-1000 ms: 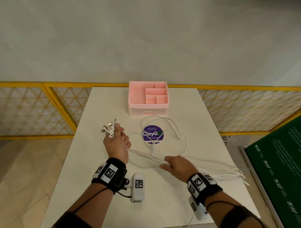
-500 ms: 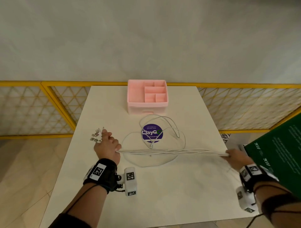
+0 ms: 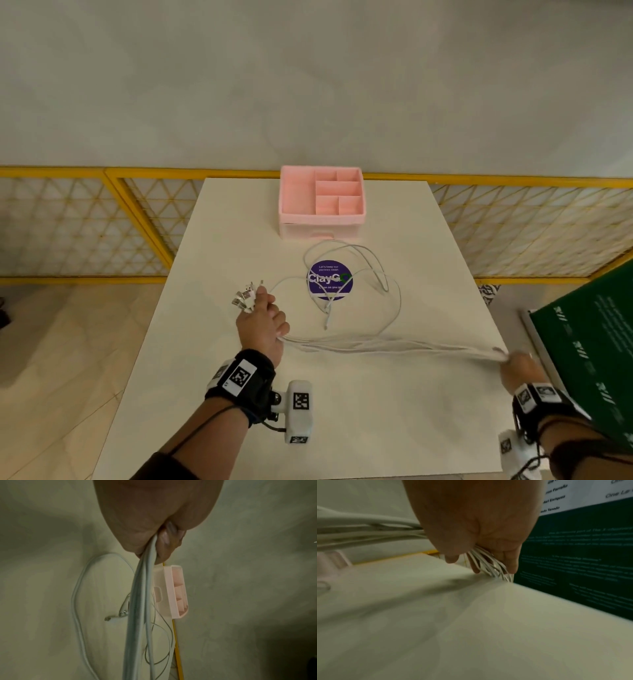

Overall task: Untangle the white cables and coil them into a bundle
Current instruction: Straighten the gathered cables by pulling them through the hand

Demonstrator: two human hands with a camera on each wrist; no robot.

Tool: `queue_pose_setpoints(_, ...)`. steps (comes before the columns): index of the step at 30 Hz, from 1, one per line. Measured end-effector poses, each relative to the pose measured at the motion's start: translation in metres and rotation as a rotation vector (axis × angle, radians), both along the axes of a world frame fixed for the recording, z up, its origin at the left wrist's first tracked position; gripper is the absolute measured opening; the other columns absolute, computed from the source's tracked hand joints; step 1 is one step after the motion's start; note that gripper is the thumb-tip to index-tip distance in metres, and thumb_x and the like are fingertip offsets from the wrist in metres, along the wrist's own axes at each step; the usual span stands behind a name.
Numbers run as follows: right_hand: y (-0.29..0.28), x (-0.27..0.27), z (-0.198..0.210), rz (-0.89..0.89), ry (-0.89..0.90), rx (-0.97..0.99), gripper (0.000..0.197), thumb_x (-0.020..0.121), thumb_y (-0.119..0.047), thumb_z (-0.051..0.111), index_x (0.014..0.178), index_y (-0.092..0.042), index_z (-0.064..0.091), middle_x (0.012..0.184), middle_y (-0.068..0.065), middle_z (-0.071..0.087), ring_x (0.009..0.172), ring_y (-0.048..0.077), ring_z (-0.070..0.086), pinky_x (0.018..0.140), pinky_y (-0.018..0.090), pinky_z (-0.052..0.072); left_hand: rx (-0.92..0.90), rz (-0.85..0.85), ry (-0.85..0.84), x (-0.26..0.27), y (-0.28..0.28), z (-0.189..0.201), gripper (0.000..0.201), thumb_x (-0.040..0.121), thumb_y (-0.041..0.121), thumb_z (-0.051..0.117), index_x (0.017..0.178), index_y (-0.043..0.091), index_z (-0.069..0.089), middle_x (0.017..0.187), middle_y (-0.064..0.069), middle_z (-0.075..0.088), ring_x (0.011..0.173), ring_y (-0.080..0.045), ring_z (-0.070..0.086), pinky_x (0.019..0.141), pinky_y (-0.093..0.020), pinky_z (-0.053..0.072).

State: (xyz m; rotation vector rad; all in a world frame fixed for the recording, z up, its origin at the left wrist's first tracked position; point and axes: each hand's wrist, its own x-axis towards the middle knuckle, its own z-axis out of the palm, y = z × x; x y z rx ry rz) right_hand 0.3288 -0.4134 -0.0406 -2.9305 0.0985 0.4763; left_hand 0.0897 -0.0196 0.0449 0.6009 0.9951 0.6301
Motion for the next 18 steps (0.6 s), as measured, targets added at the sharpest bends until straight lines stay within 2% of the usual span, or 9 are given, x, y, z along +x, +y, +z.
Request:
queue_pose_setpoints(2,-0.003,-0.004,-0.020,0.024,0.084,-0.042,0.034,0.096,-0.012,0.051,0.120,0.012,0.059,0.116,0.032,0.062,0.111,0.044,0.060,0.099,0.046,0.046,0.010,0.008,0.006,-0.002,0.002,0.000,0.032,0.102,0.031,0.055,0.076,0.013,0.053,0.053,0.004,0.036,0.036,-0.006,0.025,0.033,-0.018,0.020)
queue_pose_setpoints(3,-0.002,-0.004,-0.021,0.049,0.142,-0.070,0.043,0.091,-0.016,0.061,0.124,0.011,0.056,0.121,0.032,0.060,0.113,0.045,0.059,0.100,0.047,0.045,0.015,0.009,0.007,-0.002,0.003,0.000,0.032,0.102,0.030,0.055,0.076,0.013,0.053,0.053,0.004,0.036,0.036,-0.006,0.026,0.033,-0.018,0.019)
queue_pose_setpoints(5,0.003,-0.004,-0.012,0.058,0.235,-0.132,0.085,0.074,-0.043,0.081,0.136,0.003,0.044,0.136,0.028,0.052,0.121,0.042,0.055,0.102,0.047,0.045,0.022,0.004,0.006,-0.003,0.005,0.000,0.031,0.102,0.029,0.055,0.076,0.013,0.053,0.053,0.004,0.035,0.036,-0.006,0.026,0.034,-0.017,0.019)
queue_pose_setpoints(7,0.024,-0.005,0.013,0.157,0.340,-0.266,0.109,0.064,-0.058,0.083,0.148,-0.008,0.033,0.149,0.018,0.041,0.132,0.037,0.046,0.107,0.045,0.043,0.024,-0.008,-0.001,-0.001,0.004,0.001,0.030,0.103,0.027,0.054,0.075,0.014,0.053,0.052,0.005,0.034,0.036,-0.006,0.025,0.034,-0.017,0.019)
queue_pose_setpoints(8,0.039,-0.008,0.029,0.231,0.361,-0.327,0.111,0.063,-0.058,0.083,0.150,-0.014,0.030,0.151,0.013,0.038,0.136,0.035,0.042,0.109,0.044,0.041,0.025,-0.014,-0.006,0.000,0.003,0.002,0.030,0.103,0.026,0.053,0.075,0.014,0.052,0.051,0.005,0.034,0.036,-0.006,0.025,0.034,-0.017,0.019)
queue_pose_setpoints(10,0.081,-0.021,0.061,0.435,0.378,-0.278,0.106,0.065,-0.055,0.082,0.151,-0.020,0.030,0.152,0.006,0.036,0.139,0.031,0.039,0.112,0.041,0.037,0.034,-0.024,-0.017,0.002,0.000,0.005,0.031,0.103,0.025,0.053,0.075,0.014,0.052,0.049,0.006,0.034,0.036,-0.006,0.025,0.034,-0.018,0.020)
queue_pose_setpoints(12,0.127,-0.040,0.082,0.608,0.402,0.003,0.096,0.070,-0.048,0.084,0.149,-0.024,0.036,0.150,-0.004,0.040,0.137,0.020,0.041,0.113,0.033,0.033,0.041,-0.029,-0.032,0.005,-0.004,0.008,0.030,0.103,0.025,0.053,0.075,0.014,0.052,0.049,0.007,0.035,0.036,-0.007,0.025,0.034,-0.018,0.021)
queue_pose_setpoints(15,0.198,-0.089,0.104,0.763,0.361,0.436,0.083,0.070,-0.050,0.084,0.142,-0.030,0.048,0.138,-0.012,0.053,0.124,0.007,0.050,0.109,0.027,0.038,0.046,-0.051,-0.060,0.008,-0.009,0.011,0.033,0.103,0.028,0.054,0.073,0.015,0.050,0.052,0.006,0.035,0.037,-0.007,0.025,0.035,-0.018,0.023)
queue_pose_setpoints(18,0.253,-0.137,0.105,0.910,0.380,0.518,0.070,0.076,-0.055,0.077,0.136,-0.030,0.051,0.122,-0.010,0.059,0.110,0.008,0.056,0.101,0.028,0.043,0.058,-0.067,-0.077,0.008,-0.014,0.017,0.038,0.102,0.035,0.055,0.070,0.013,0.049,0.053,0.003,0.035,0.039,-0.009,0.029,0.037,-0.021,0.028)
